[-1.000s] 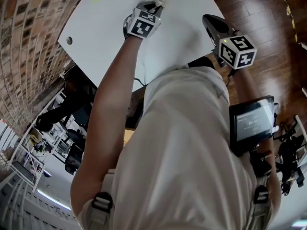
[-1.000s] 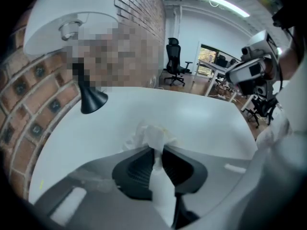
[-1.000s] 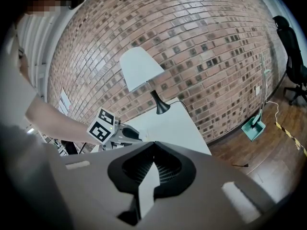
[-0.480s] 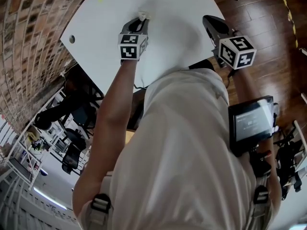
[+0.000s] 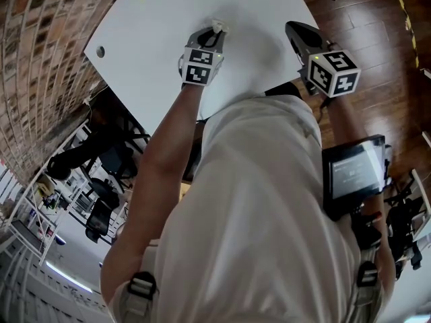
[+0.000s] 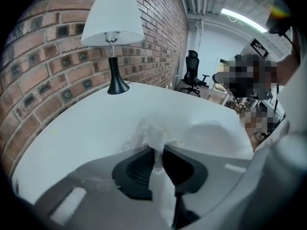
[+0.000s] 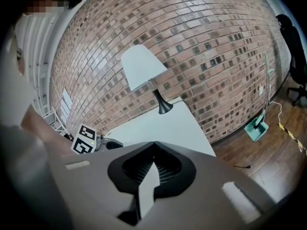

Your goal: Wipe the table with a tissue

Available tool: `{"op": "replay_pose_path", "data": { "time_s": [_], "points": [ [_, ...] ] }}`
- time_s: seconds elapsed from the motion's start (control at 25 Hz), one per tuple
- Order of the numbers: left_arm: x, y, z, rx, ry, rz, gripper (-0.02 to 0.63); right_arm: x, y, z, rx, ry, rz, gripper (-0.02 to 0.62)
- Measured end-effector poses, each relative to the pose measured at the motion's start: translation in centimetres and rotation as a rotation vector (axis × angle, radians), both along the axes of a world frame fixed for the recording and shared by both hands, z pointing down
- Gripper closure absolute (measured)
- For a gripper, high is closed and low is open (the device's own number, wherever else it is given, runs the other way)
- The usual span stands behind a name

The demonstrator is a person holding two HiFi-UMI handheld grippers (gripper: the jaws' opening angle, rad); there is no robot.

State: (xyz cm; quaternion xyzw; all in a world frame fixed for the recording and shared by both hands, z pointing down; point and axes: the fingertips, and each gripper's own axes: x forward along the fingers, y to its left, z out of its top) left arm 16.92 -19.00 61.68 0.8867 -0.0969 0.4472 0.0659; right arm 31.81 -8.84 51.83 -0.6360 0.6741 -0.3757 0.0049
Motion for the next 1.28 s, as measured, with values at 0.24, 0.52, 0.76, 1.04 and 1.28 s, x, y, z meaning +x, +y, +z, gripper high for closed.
{"op": "replay_pose_path", "data": {
  "time_s": [0.24, 0.52, 0.76, 1.04, 1.28],
  "points": [
    [4.0, -3.5, 0.5, 0.043, -0.025, -0.006, 0.543, 0.6, 0.5, 0.2, -0.010, 0.003, 0.022, 0.588],
    [9.3, -0.9, 0.9, -0.015, -0.032, 0.258, 0.546, 0.8, 1.0, 0.2, -0.047, 0.023, 0.047, 0.588],
    [5.5, 2.1, 0.6, -0.096, -0.063, 0.287, 0.546, -0.9, -0.6, 0.1, -0.024, 0.015, -0.011, 0.588],
    [1.6, 0.3, -2.8, -0.122, 0.139, -0.024, 0.545, -1.4, -1.9, -1.2, 0.005, 0.055, -0.097, 0.588],
    [-7.9, 1.9, -7.8, -0.063, 0.302, -0.151, 0.543, -10.9, -3.5, -3.2, 0.058, 0.095, -0.267, 0.588]
  ]
}}
